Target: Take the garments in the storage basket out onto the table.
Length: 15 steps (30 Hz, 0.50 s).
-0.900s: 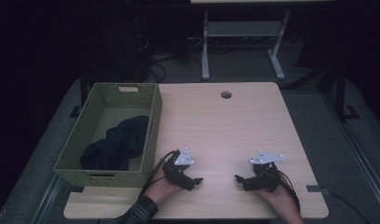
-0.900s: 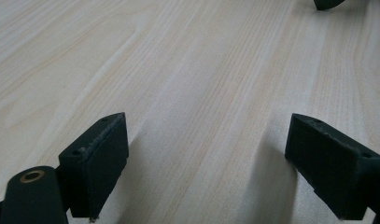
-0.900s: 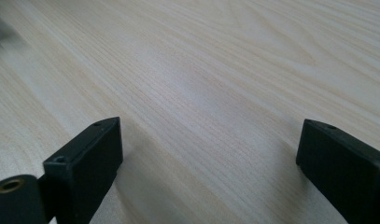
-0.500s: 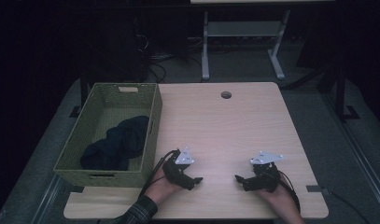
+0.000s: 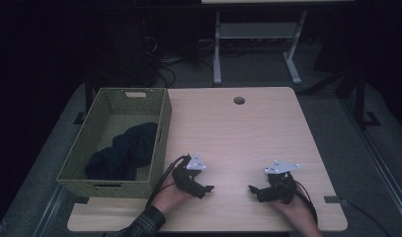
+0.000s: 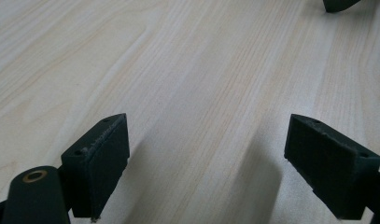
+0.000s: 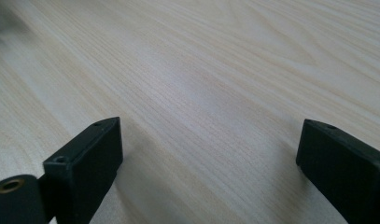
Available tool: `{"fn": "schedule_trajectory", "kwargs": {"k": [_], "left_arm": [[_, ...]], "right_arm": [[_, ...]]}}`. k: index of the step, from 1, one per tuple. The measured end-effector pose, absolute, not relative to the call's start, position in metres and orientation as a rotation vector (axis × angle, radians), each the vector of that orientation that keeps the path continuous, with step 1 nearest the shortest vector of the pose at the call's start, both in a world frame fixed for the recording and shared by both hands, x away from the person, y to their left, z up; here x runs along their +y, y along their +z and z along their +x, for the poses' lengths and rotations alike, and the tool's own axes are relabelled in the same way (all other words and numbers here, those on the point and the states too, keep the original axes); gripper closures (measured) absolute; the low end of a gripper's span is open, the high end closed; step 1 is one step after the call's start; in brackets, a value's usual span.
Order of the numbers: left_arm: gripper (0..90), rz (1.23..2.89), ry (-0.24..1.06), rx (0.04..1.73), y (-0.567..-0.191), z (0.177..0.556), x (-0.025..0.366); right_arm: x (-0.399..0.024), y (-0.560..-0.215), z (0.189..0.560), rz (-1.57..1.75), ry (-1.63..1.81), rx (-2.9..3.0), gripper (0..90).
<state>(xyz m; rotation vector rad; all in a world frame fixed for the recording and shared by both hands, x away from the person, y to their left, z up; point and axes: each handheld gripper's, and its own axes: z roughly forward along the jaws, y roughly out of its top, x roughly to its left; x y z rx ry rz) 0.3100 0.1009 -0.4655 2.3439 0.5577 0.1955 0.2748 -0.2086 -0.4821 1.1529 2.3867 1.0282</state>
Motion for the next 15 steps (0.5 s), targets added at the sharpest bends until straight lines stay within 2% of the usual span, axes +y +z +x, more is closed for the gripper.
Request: {"fn": "schedule_trajectory", "kwargs": {"k": [15], "left_arm": [[13.7, 2.312, 0.188, 0.564, -0.45, 0.313, 0.103]], "right_arm": [[-0.209, -0.482, 0.275, 1.153, 1.029, 2.386, 6.8]]}}
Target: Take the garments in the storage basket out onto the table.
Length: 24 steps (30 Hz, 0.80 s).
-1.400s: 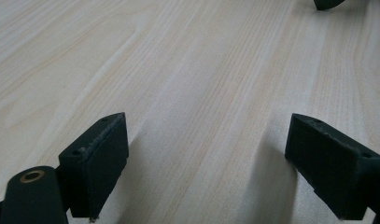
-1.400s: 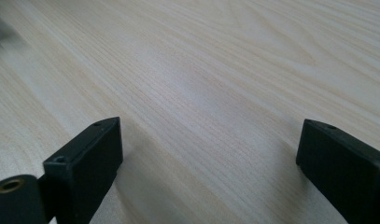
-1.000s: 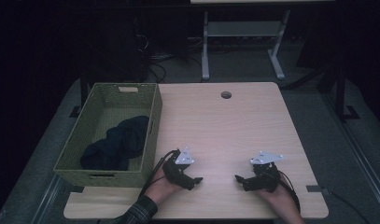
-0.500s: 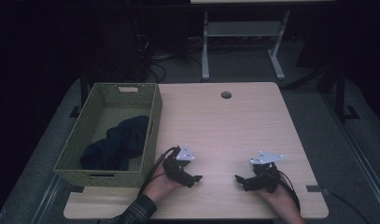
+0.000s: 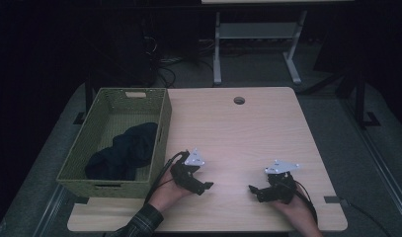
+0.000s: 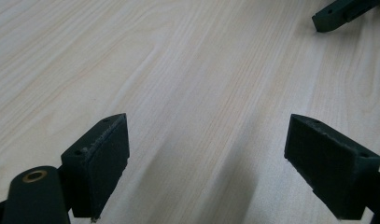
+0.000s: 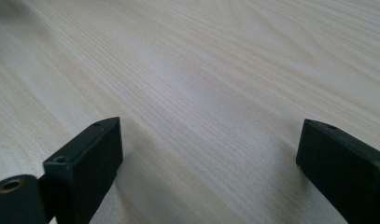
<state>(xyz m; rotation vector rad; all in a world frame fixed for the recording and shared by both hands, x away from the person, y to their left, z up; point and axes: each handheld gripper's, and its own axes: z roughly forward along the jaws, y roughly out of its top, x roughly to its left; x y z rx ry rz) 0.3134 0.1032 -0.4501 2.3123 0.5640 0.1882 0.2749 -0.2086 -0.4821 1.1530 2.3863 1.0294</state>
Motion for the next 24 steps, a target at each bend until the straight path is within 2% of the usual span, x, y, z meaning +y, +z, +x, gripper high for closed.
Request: {"fn": "schedule_trajectory", "kwargs": {"k": [24], "left_arm": [[13.7, 2.284, 0.185, 0.548, -0.419, 0.318, 0.105]], "right_arm": [[-0.209, -0.482, 0.275, 1.154, 1.03, 2.386, 6.7]]}}
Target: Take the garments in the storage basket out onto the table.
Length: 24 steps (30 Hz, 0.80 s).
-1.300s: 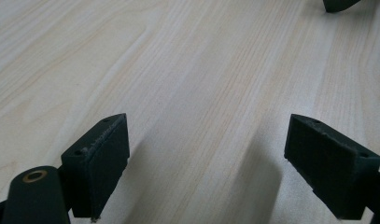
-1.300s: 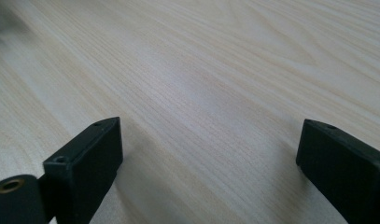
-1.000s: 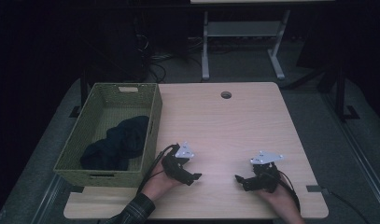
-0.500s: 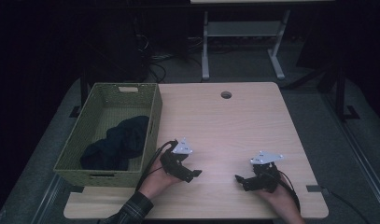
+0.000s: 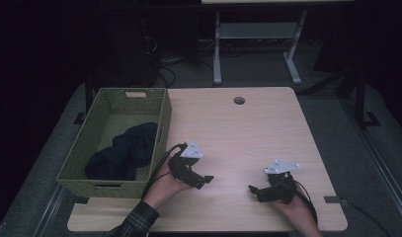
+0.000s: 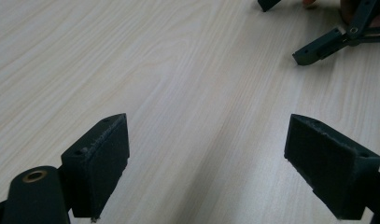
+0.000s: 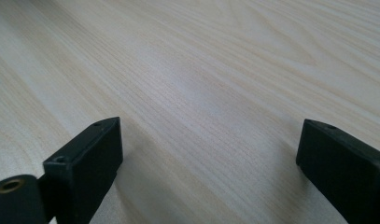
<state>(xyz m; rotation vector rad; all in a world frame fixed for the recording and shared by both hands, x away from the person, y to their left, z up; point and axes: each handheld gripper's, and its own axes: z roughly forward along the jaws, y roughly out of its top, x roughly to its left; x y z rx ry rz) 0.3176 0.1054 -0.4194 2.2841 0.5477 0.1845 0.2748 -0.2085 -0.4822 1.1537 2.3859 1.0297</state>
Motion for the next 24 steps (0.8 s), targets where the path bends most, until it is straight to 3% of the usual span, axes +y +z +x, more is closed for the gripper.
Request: {"fn": "schedule_trajectory", "kwargs": {"k": [24], "left_arm": [[13.7, 2.262, 0.147, 0.52, -0.391, 0.323, 0.107]], "right_arm": [[-0.208, -0.482, 0.275, 1.154, 1.03, 2.385, 6.7]]}}
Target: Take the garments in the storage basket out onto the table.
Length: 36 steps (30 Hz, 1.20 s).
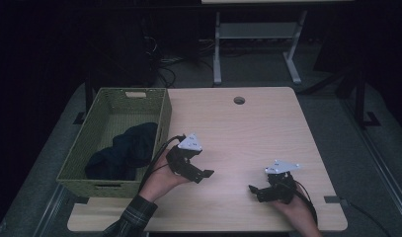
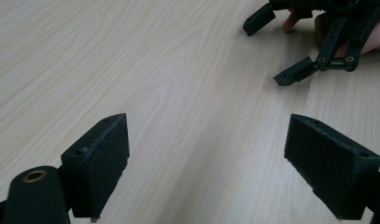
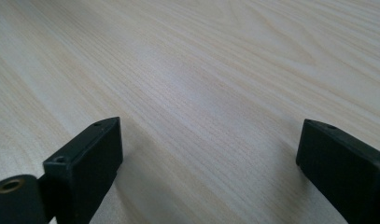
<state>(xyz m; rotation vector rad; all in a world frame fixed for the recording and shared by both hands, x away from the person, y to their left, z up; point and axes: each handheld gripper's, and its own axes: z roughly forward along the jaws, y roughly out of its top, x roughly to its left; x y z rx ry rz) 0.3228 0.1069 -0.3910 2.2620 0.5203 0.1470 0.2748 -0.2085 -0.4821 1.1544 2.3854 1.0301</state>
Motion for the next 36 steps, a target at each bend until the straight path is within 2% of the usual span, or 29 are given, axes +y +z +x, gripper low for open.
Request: {"fn": "schedule_trajectory", "kwargs": {"k": [20, 36], "left_arm": [[14.1, 2.275, 0.11, 0.495, -0.361, 0.34, 0.121], [14.3, 2.302, 0.151, 0.553, -0.344, 0.348, 0.148]], "right_arm": [[-0.208, -0.482, 0.274, 1.159, 1.024, 2.384, 6.7], [-0.209, -0.482, 0.275, 1.151, 1.025, 2.382, 6.7]]}}
